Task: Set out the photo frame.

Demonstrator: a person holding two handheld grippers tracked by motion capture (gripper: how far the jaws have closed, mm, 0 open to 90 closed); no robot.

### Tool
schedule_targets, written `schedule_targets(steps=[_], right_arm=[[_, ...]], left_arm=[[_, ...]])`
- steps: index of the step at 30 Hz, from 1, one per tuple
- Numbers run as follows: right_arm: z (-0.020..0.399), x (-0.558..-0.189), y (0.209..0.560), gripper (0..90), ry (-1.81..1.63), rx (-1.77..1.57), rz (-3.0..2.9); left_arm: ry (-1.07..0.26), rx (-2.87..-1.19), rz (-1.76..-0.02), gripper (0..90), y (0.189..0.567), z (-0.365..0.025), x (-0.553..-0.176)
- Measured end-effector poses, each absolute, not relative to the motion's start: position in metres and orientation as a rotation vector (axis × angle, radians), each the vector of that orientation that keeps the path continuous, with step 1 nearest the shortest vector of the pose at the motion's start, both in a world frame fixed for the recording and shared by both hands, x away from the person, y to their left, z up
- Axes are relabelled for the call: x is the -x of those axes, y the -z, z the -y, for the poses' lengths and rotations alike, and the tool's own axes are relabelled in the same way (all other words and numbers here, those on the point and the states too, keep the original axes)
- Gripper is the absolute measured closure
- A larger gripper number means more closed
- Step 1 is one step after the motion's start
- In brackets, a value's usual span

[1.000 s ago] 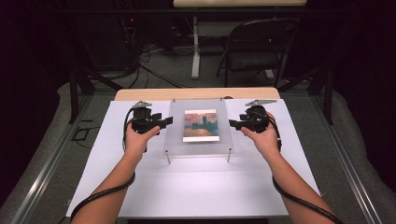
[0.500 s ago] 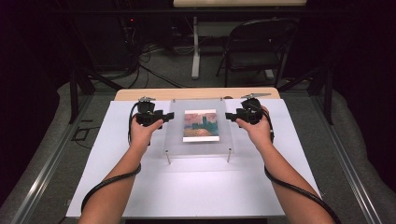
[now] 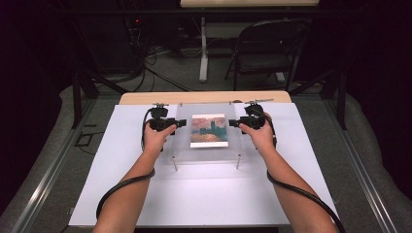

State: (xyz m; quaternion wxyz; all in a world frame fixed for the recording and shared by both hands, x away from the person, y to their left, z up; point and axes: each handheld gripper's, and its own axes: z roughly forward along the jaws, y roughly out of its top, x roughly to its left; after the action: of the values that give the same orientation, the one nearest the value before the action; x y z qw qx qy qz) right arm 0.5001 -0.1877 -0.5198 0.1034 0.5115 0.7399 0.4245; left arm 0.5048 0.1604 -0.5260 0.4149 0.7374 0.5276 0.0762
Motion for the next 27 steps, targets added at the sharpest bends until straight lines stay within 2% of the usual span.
schedule_targets(steps=[27], right_arm=[[0.179, -0.512, 0.536, 32.6, -1.228, -1.648, -2.211]], left_arm=[[-0.09, -1.823, -1.393, 30.7, 0.541, -0.161, -0.506]])
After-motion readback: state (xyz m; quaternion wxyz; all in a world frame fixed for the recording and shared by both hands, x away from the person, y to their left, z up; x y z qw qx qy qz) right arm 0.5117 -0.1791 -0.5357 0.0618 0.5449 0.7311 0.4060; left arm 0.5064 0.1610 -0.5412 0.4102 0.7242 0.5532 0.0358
